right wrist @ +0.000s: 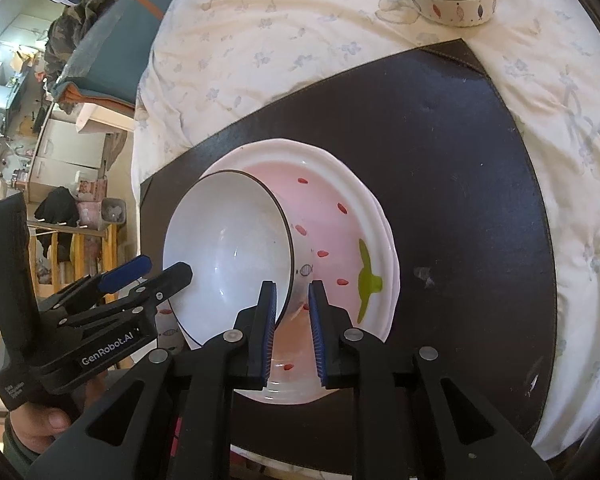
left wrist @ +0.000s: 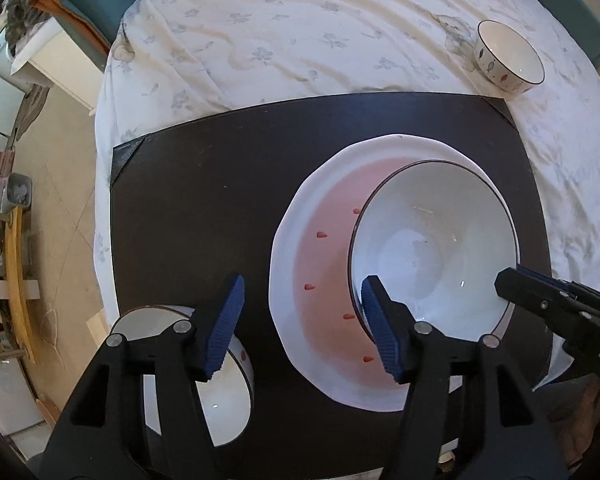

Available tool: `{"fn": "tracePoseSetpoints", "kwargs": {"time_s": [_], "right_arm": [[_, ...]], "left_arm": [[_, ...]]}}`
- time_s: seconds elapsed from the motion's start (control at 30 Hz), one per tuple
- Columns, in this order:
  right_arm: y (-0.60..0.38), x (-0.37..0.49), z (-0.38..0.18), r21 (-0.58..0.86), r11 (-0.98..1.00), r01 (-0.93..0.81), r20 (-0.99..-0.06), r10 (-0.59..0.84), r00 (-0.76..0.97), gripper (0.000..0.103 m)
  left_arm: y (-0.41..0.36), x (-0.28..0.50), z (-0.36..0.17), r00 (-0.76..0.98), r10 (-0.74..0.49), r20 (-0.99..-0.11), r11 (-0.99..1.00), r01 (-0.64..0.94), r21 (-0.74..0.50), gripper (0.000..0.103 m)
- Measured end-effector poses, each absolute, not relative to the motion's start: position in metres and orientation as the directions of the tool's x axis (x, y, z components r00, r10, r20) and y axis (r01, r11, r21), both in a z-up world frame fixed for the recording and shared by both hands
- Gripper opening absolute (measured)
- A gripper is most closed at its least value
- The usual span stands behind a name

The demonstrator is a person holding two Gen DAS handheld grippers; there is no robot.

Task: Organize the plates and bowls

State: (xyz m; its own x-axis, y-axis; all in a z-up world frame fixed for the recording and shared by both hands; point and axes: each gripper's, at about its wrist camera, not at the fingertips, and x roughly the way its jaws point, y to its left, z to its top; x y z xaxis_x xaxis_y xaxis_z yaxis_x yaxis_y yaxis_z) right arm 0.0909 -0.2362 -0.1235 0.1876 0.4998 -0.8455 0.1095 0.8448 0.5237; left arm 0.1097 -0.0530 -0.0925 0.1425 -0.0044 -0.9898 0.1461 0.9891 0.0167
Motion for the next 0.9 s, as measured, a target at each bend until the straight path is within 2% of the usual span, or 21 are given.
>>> {"fn": "tracePoseSetpoints", "kwargs": {"time_s": [0.1,0.13,0.17,0.2,0.63,0.8,0.9], "right_arm": [[-0.242,0.09,-0.123,0.522,0.844,0.127,-0.846,0.493,0.203,0.033],[-0.245,0.089,-0.122,0.526,0.84,0.135,-0.843,0.493,0.215,0.056],[-0.247,0.089,-0.12,0.533,0.834,0.143,-0.837,0.496,0.231,0.072],[-0.251,0.088,-0.117,0.541,0.828,0.15,-0.83,0.496,0.256,0.075],[-0.272,0.089,-0.099,0.586,0.794,0.159,-0.787,0.513,0.343,0.078],[-0.295,0.096,-0.09,0.582,0.793,0.181,-0.782,0.485,0.391,0.078],[-0.313,0.11,-0.087,0.537,0.818,0.207,-0.804,0.423,0.417,0.078]], "left_arm": [[-0.053,0.108,-0.088,0.16,0.002,-0.987,0.99,0.139,0.025,0.058],[-0.053,0.107,-0.085,0.174,0.01,-0.985,0.99,0.133,0.034,0.058],[-0.053,0.107,-0.083,0.181,0.012,-0.983,0.991,0.13,0.036,0.058],[-0.054,0.106,-0.081,0.188,0.006,-0.982,0.991,0.129,0.031,0.058],[-0.061,0.115,-0.052,0.26,0.029,-0.965,0.994,0.095,0.056,0.058],[-0.071,0.131,-0.041,0.284,0.014,-0.959,0.996,0.084,0.039,0.058],[-0.082,0.147,-0.038,0.28,0.006,-0.96,0.996,0.079,0.029,0.058]]}}
